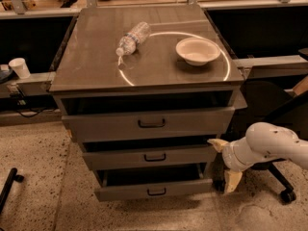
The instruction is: Open middle drawer
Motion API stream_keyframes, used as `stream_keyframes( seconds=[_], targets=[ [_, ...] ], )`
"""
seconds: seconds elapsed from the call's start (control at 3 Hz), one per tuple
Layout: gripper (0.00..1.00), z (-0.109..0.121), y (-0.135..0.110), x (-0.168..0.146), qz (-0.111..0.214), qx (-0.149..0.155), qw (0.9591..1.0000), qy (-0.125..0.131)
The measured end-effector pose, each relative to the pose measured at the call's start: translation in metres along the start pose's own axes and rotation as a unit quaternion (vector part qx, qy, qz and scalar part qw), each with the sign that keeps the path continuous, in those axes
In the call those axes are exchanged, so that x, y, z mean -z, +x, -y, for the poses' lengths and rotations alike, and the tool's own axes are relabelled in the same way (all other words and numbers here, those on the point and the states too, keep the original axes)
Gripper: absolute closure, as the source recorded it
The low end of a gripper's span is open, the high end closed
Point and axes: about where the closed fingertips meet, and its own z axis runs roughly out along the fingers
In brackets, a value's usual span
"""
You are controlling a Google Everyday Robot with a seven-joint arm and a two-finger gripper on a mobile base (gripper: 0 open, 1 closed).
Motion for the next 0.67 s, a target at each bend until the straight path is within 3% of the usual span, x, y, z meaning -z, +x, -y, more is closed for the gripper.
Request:
stream_keyframes(
  seconds=[0.33, 0.67],
  targets=[
    [0.0, 0.006, 0.007, -0.023, 0.012, -0.003, 0.9998, -0.016],
    [0.0, 0.009, 0.02, -0.051, 0.03, -0.02, 0.9993, -0.014]
  ],
)
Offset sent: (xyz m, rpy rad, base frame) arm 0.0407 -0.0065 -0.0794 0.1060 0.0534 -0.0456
